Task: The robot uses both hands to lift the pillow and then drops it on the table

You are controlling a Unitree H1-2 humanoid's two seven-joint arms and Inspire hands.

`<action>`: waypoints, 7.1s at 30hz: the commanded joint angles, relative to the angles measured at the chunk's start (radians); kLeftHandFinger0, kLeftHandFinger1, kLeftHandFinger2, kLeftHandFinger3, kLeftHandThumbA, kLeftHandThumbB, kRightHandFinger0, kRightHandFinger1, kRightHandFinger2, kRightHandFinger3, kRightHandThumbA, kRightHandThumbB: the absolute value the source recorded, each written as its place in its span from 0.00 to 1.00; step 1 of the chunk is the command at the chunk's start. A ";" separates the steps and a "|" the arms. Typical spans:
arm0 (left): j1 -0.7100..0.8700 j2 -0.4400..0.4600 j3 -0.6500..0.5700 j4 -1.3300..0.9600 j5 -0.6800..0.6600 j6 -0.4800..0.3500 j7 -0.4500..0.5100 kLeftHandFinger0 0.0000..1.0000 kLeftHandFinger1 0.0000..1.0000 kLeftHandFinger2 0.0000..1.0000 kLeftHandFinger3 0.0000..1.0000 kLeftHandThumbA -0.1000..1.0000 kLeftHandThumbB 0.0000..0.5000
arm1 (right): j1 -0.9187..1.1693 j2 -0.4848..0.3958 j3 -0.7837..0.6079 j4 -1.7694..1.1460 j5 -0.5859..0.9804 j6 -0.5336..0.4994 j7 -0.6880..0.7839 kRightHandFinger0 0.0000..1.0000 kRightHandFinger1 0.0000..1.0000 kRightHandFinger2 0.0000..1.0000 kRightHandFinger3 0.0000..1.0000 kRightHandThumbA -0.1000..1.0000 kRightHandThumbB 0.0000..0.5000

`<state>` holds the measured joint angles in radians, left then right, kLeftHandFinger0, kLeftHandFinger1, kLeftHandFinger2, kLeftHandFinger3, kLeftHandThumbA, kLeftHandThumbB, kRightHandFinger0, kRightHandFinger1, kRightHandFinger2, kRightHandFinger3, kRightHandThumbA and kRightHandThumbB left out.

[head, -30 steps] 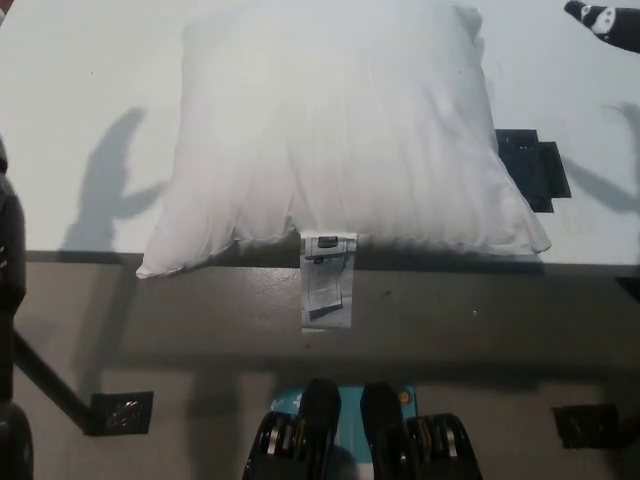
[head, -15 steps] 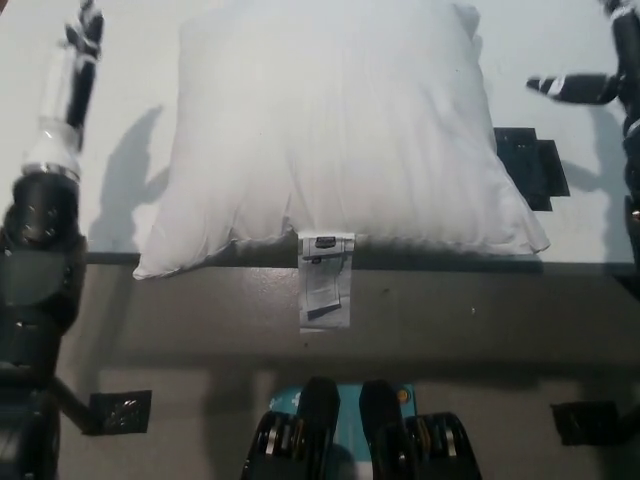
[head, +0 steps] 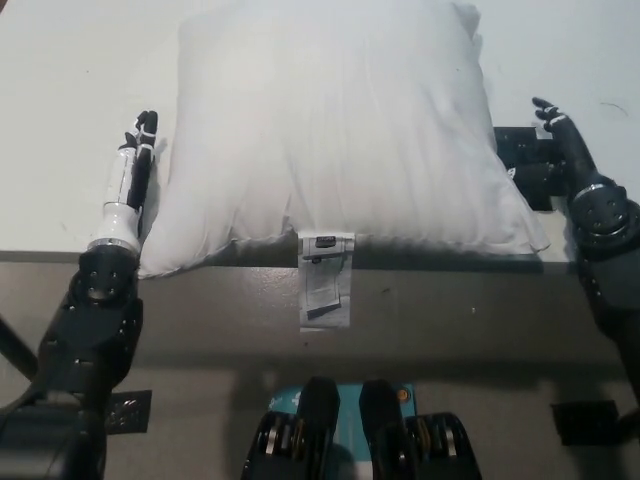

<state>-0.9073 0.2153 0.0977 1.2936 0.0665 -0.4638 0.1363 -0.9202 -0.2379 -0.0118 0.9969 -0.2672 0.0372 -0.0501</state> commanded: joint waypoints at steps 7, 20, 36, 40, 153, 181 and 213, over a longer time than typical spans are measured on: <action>-0.030 -0.030 0.027 -0.019 -0.071 -0.006 -0.035 1.00 1.00 1.00 1.00 1.00 0.22 | -0.062 0.026 -0.016 0.004 0.080 -0.123 -0.004 1.00 1.00 1.00 1.00 1.00 0.45; -0.075 -0.171 0.013 -0.123 -0.128 -0.006 -0.124 1.00 1.00 1.00 1.00 1.00 0.47 | 0.009 0.176 0.032 -0.187 0.083 -0.064 0.013 1.00 1.00 1.00 1.00 1.00 0.34; -0.079 -0.257 -0.042 -0.259 -0.143 0.010 -0.113 1.00 1.00 1.00 1.00 1.00 0.48 | 0.029 0.219 0.083 -0.207 0.078 -0.111 0.017 1.00 1.00 1.00 1.00 1.00 0.28; -0.071 -0.261 -0.071 -0.265 -0.120 0.013 -0.099 1.00 1.00 1.00 1.00 1.00 0.45 | 0.036 0.221 0.088 -0.210 0.085 -0.109 0.026 1.00 1.00 1.00 1.00 1.00 0.39; 0.463 0.000 -0.116 -0.927 -0.009 0.139 -0.063 1.00 1.00 1.00 1.00 1.00 0.21 | 0.297 -0.034 0.091 -0.741 -0.025 -0.069 0.025 1.00 1.00 1.00 1.00 1.00 0.48; 0.701 0.001 0.044 -1.140 -0.095 -0.006 -0.052 1.00 1.00 1.00 1.00 1.00 0.23 | 0.623 -0.101 -0.042 -1.194 0.060 -0.021 0.056 1.00 1.00 1.00 1.00 1.00 0.40; 0.834 -0.161 0.003 -1.051 -0.036 -0.006 -0.074 1.00 1.00 1.00 1.00 1.00 0.20 | 0.895 -0.068 0.090 -0.945 -0.084 -0.340 0.009 1.00 1.00 1.00 1.00 1.00 0.27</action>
<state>-0.0640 0.0380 0.1147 0.2503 -0.0084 -0.4308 0.0225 -0.0126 -0.2917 0.0860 0.0592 -0.3675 -0.2389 -0.0383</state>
